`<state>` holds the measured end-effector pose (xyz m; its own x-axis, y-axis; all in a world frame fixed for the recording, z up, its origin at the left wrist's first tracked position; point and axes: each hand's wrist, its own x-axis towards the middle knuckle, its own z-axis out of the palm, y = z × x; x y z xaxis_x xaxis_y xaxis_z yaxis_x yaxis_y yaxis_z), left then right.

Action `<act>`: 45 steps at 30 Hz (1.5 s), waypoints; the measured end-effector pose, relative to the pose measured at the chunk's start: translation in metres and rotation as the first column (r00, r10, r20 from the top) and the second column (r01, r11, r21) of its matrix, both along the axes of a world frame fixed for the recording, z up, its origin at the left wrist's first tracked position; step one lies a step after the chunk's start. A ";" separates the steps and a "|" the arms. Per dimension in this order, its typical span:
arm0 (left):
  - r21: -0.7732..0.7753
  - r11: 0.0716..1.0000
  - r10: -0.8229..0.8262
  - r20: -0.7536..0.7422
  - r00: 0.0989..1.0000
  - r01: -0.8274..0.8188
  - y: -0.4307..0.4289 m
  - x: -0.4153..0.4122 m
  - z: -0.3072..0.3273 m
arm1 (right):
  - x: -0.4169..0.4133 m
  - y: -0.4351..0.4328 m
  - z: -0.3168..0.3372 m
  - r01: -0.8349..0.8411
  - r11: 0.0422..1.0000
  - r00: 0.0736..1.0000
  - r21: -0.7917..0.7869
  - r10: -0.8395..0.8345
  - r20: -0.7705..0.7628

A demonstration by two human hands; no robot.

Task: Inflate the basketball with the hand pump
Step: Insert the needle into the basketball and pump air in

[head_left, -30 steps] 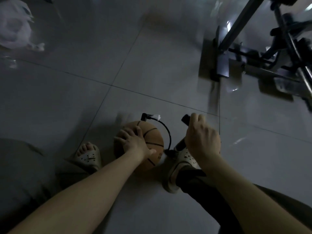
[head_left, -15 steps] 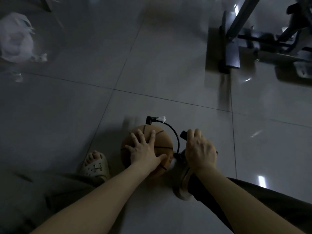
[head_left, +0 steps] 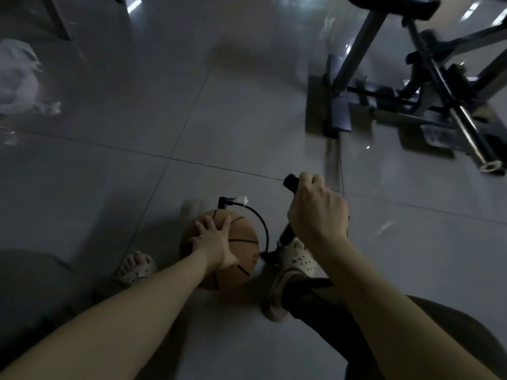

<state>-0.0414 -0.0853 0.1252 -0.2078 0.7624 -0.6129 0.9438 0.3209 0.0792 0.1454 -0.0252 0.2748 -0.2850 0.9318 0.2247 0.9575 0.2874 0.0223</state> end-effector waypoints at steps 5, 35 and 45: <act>-0.019 1.000 0.013 -0.033 0.999 -0.014 0.004 0.011 -0.005 | 0.006 -0.032 -0.046 -0.115 0.993 0.992 -0.027 0.116 0.050; 0.092 0.995 -0.025 -0.053 0.998 0.030 0.002 0.026 -0.008 | 0.002 0.001 -0.016 -0.137 0.988 0.983 0.072 0.127 0.131; 0.089 0.995 -0.035 -0.077 0.996 0.042 0.016 0.028 -0.013 | 0.011 -0.002 -0.112 -0.097 0.995 0.989 -0.010 0.097 0.113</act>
